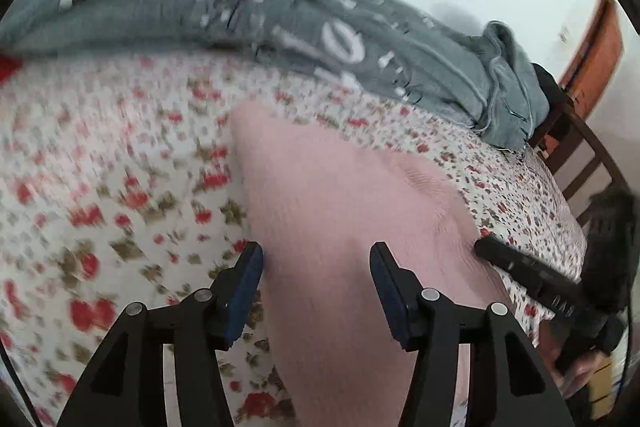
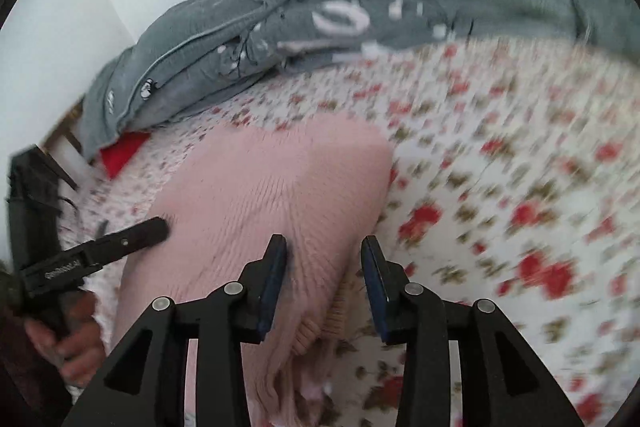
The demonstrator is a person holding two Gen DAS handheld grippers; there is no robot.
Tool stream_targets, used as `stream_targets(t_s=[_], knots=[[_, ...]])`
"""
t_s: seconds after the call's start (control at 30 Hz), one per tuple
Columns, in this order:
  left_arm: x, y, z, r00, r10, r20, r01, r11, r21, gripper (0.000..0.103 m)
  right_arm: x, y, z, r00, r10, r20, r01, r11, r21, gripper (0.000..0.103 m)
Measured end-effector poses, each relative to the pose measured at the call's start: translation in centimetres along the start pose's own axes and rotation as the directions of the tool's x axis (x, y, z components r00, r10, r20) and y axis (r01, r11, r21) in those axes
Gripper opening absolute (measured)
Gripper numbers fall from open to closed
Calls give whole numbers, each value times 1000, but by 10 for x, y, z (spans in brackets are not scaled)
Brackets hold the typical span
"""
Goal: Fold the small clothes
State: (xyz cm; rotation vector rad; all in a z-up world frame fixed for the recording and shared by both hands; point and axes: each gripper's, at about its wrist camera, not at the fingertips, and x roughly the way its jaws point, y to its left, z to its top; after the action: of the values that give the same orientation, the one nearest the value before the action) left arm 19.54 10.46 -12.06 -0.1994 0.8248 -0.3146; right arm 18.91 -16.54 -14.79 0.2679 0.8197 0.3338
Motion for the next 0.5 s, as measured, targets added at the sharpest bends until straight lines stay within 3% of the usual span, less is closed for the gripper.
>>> stream_targets(t_s=[0.1,0.23,0.33,0.4,0.5], knots=[[-18,-11,-2,998,-12,59,9,999,42,55,-24,9,7,996,-31,78,34,999,-32,37],[-22,-28,-12,996,26,80,-34,994,100,55,-33,25,1,991,13,131,-5,998,-62,35],[-12,-31,-25,997,62,43,-67,991,119,55,-18,39,-15,995,-2,104,17,988,-150,22],[-4,-32,-35,994,101,34,-105,985,137,59,-2,36,-30,995,-59,78,72,980,-186,22],[-2,-35,-45,991,125,44,-130,980,150,61,0,23,-35,997,-29,77,40,988,-148,19]])
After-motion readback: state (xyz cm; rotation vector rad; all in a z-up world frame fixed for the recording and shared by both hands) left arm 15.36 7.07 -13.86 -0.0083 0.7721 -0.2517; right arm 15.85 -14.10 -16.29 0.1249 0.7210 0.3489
